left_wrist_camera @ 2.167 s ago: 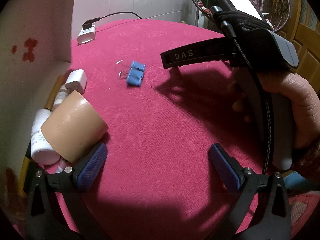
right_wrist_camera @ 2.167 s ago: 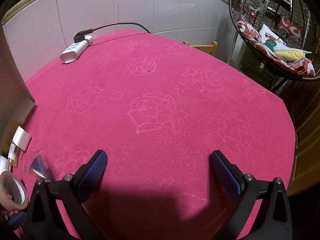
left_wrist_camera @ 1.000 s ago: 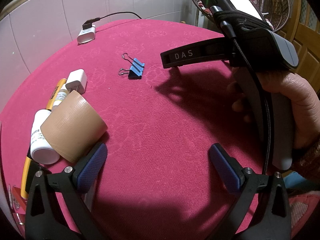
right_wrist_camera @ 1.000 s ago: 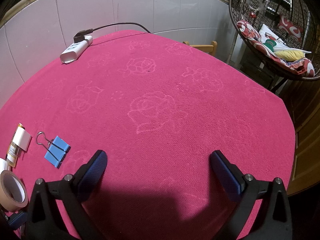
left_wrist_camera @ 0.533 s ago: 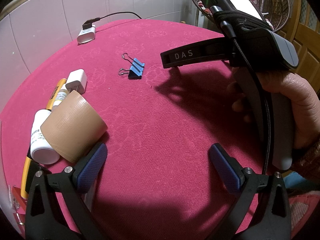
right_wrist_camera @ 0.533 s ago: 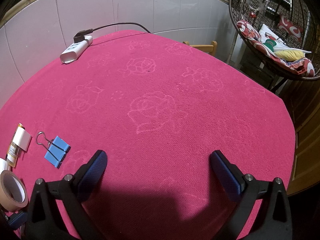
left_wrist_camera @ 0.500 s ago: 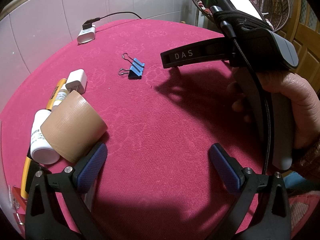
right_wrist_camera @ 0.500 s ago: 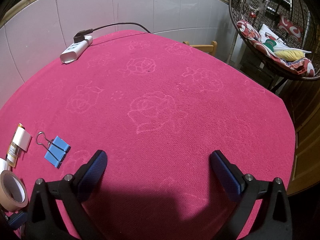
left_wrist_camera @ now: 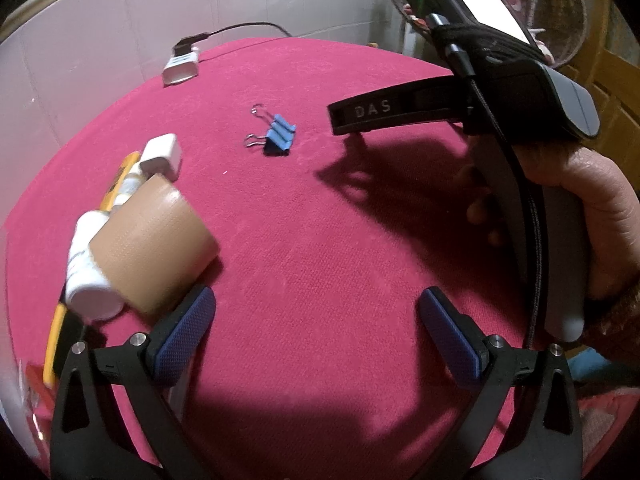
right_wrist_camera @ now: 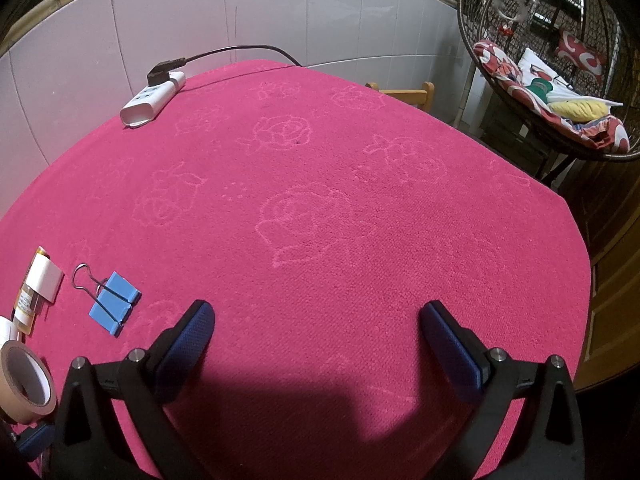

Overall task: Organize rigid objects
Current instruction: 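Move the left tool to the black pen and close on it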

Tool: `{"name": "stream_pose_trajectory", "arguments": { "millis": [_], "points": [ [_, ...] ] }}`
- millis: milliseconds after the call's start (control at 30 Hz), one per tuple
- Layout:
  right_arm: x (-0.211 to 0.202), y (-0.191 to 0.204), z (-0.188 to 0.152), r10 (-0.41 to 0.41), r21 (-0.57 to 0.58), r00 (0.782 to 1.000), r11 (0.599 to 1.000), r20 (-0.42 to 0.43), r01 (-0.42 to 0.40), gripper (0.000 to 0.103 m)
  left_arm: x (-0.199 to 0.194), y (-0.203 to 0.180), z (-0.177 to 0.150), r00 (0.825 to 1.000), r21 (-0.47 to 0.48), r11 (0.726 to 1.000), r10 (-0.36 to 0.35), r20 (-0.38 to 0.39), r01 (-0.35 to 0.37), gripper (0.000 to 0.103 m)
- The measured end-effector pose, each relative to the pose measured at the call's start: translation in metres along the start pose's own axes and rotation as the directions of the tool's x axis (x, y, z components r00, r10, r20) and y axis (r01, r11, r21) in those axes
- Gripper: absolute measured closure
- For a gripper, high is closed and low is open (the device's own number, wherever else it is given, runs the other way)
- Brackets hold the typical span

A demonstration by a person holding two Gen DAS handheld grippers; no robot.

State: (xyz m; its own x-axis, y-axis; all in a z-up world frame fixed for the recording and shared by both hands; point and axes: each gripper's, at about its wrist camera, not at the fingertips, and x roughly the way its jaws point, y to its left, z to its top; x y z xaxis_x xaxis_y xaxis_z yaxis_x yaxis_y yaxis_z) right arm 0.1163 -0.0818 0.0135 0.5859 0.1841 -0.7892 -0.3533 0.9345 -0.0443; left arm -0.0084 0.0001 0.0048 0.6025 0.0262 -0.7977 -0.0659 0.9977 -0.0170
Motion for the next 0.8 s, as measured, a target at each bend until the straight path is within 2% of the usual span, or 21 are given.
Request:
{"name": "stream_pose_trajectory", "arguments": {
  "millis": [67, 133, 233, 333, 400, 467, 533, 600, 633, 667, 733, 767, 800],
  "points": [
    [-0.001, 0.0, 0.0, 0.006, 0.004, 1.0, 1.0, 0.002, -0.006, 0.0, -0.016, 0.005, -0.001, 0.999, -0.042, 0.999, 0.001, 0.032, 0.0, 0.0],
    [-0.004, -0.004, 0.0, 0.028, 0.018, 1.0, 0.999, 0.013, -0.028, 0.0, -0.046, 0.018, -0.003, 0.995, -0.091, 0.996, 0.019, 0.101, -0.009, 0.0],
    [-0.014, -0.011, -0.004, 0.092, 0.05, 0.995, 0.994, 0.047, -0.094, 0.0, -0.084, 0.041, -0.008, 0.977, -0.177, 0.981, 0.116, 0.181, -0.083, 0.0],
    [-0.029, -0.012, -0.004, 0.153, 0.056, 0.984, 0.986, 0.091, -0.159, 0.0, -0.122, 0.073, -0.016, 0.938, -0.315, 0.931, 0.264, 0.225, -0.186, 0.0],
    [-0.047, -0.01, -0.003, 0.203, 0.048, 0.969, 0.976, 0.142, -0.212, 0.0, -0.142, 0.094, -0.025, 0.904, -0.4, 0.878, 0.37, 0.216, -0.264, 0.0],
    [-0.065, -0.006, -0.001, 0.247, 0.025, 0.95, 0.966, 0.192, -0.256, 0.0, -0.158, 0.108, -0.037, 0.879, -0.46, 0.838, 0.426, 0.213, -0.295, 0.0],
    [-0.083, -0.002, 0.001, 0.3, -0.005, 0.924, 0.952, 0.236, -0.307, 0.0, -0.169, 0.117, -0.05, 0.863, -0.492, 0.813, 0.459, 0.213, -0.311, 0.0],
    [-0.102, -0.001, 0.001, 0.37, -0.036, 0.884, 0.926, 0.284, -0.376, 0.0, -0.177, 0.126, -0.067, 0.85, -0.516, 0.788, 0.489, 0.196, -0.335, 0.0],
    [-0.11, 0.0, 0.0, 0.402, -0.049, 0.864, 0.912, 0.302, -0.407, 0.0, -0.178, 0.128, -0.074, 0.849, -0.526, 0.78, 0.495, 0.187, -0.339, 0.0],
    [-0.118, 0.0, -0.001, 0.445, -0.068, 0.834, 0.891, 0.325, -0.449, 0.0, -0.176, 0.13, -0.08, 0.851, -0.536, 0.774, 0.494, 0.177, -0.338, 0.0],
    [-0.124, 0.001, -0.004, 0.497, -0.093, 0.795, 0.862, 0.349, -0.498, 0.0, -0.176, 0.132, -0.097, 0.867, -0.551, 0.771, 0.472, 0.158, -0.32, 0.0],
    [-0.126, 0.002, -0.006, 0.515, -0.104, 0.778, 0.851, 0.358, -0.515, 0.0, -0.174, 0.133, -0.103, 0.878, -0.549, 0.778, 0.454, 0.153, -0.307, 0.0],
    [-0.128, 0.004, -0.007, 0.523, -0.119, 0.773, 0.847, 0.358, -0.518, 0.0, -0.17, 0.129, -0.107, 0.889, -0.539, 0.79, 0.433, 0.149, -0.294, 0.0]
  ]
}}
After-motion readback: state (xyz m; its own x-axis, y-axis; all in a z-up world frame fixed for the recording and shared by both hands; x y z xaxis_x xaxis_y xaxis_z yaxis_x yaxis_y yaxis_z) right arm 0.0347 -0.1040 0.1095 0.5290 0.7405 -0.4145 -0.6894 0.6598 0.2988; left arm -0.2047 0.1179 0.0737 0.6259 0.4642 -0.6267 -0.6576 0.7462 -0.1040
